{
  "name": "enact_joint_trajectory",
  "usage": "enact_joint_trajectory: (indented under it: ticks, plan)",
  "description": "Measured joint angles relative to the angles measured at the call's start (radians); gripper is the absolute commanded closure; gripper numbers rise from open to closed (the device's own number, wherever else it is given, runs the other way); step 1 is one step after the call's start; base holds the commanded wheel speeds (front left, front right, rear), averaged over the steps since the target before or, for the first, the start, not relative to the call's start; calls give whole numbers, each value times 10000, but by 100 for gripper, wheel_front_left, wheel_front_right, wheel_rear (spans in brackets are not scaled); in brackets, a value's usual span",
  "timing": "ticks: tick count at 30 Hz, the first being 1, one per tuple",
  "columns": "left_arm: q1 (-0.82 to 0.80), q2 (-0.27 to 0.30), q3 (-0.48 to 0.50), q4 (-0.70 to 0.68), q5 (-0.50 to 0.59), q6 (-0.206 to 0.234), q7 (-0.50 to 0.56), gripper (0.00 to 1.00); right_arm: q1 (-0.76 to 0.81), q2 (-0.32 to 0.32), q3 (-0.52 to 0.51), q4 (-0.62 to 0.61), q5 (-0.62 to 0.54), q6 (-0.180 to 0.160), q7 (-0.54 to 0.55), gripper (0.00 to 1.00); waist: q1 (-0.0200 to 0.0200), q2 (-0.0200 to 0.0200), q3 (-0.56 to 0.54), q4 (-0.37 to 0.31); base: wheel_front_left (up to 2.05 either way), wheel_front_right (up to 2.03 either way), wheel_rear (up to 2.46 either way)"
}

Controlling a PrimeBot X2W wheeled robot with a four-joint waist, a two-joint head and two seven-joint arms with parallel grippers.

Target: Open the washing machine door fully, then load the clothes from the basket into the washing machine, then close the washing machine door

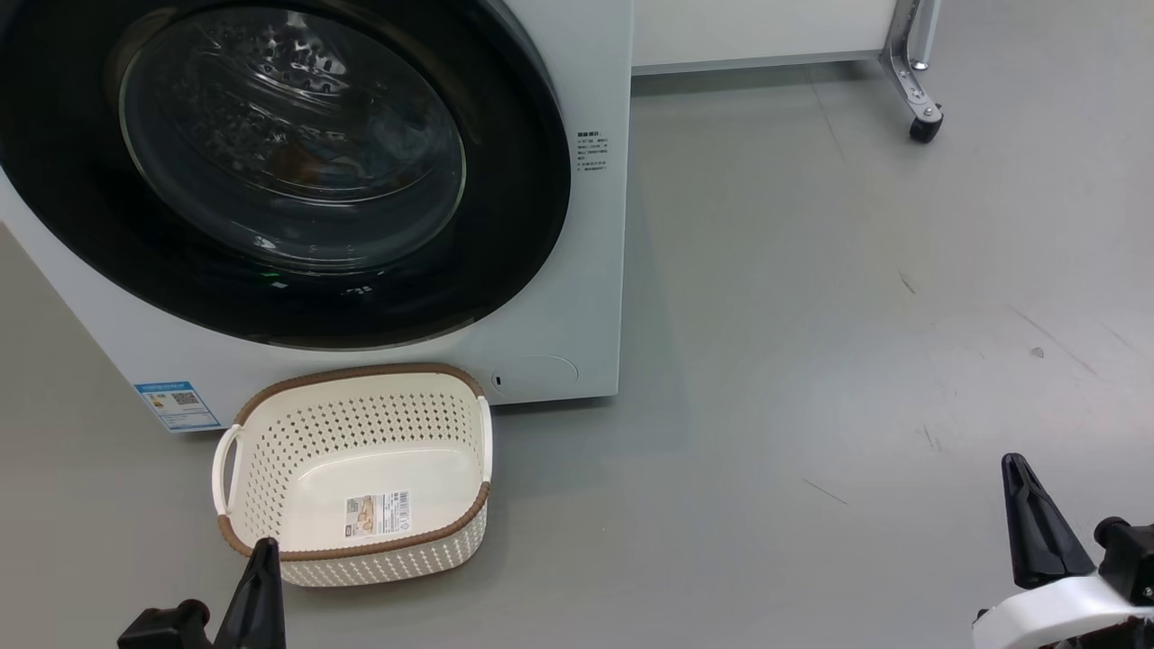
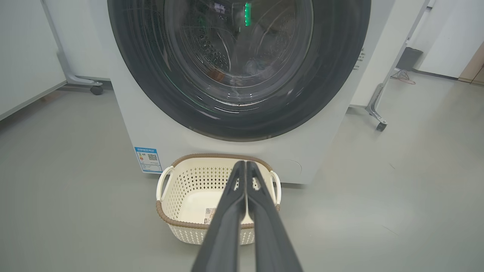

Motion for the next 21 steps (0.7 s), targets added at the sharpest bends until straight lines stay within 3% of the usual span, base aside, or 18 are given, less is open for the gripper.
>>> enact_joint_trajectory:
  ticks: [21]
  plan:
    - [-193,-4,180,0,-2955,0,740,100,-396,378,-462,337,3124,100,951,100,0,0,62,92,0,0,0]
